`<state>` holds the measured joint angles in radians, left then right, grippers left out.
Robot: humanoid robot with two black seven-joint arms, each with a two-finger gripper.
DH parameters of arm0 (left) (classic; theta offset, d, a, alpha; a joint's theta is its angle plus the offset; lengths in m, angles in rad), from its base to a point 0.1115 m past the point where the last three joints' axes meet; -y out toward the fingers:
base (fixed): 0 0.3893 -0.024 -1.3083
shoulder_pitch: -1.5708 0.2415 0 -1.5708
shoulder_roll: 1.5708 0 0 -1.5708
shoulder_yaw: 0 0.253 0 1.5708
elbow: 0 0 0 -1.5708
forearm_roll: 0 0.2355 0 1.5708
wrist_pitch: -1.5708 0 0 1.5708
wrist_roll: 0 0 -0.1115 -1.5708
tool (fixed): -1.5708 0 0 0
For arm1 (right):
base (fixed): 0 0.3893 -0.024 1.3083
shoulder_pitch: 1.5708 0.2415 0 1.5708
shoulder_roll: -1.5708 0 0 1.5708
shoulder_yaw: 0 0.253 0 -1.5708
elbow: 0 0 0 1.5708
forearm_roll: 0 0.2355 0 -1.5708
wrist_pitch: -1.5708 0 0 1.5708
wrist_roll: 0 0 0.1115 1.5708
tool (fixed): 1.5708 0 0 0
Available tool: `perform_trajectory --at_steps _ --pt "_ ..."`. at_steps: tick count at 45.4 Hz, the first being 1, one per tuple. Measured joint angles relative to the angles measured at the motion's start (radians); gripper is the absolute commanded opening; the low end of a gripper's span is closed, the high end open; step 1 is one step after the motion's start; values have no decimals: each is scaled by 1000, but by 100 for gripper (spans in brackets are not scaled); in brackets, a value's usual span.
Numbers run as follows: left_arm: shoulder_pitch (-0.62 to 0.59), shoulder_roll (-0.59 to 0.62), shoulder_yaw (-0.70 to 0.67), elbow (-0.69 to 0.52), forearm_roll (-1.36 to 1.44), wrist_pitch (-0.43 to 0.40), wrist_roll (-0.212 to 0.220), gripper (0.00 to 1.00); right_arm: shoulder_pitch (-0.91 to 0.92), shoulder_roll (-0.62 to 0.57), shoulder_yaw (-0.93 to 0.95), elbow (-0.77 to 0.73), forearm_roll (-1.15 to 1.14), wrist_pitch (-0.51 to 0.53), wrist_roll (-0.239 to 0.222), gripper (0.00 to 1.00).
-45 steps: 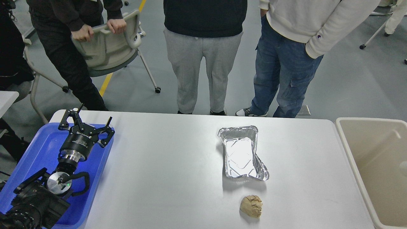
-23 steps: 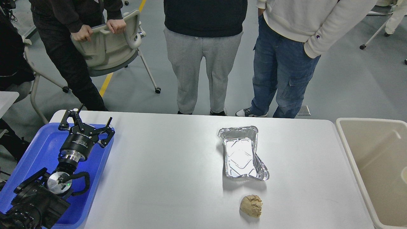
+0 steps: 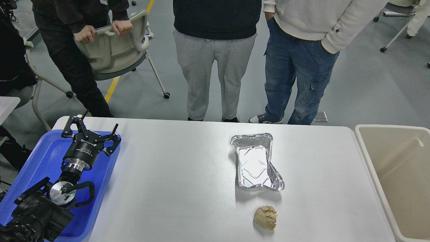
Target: Tidy desktop
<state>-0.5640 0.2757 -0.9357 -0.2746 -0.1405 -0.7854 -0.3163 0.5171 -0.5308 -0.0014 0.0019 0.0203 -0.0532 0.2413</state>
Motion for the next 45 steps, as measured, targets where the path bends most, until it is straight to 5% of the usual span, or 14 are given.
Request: perform_trajectory --at_steps 9,18,30,45 --pt "0 0 0 0 0 0 -1 100 39 -8 129 6 4 52 7 100" --pt "0 0 0 0 -1 0 -1 100 40 -50 474 118 3 212 20 100" --pt "-1 1 0 0 -1 0 -1 100 -60 -88 813 443 -50 313 140 100" --pt "0 0 0 0 -1 0 -1 100 -207 136 1306 752 -471 336 200 100"
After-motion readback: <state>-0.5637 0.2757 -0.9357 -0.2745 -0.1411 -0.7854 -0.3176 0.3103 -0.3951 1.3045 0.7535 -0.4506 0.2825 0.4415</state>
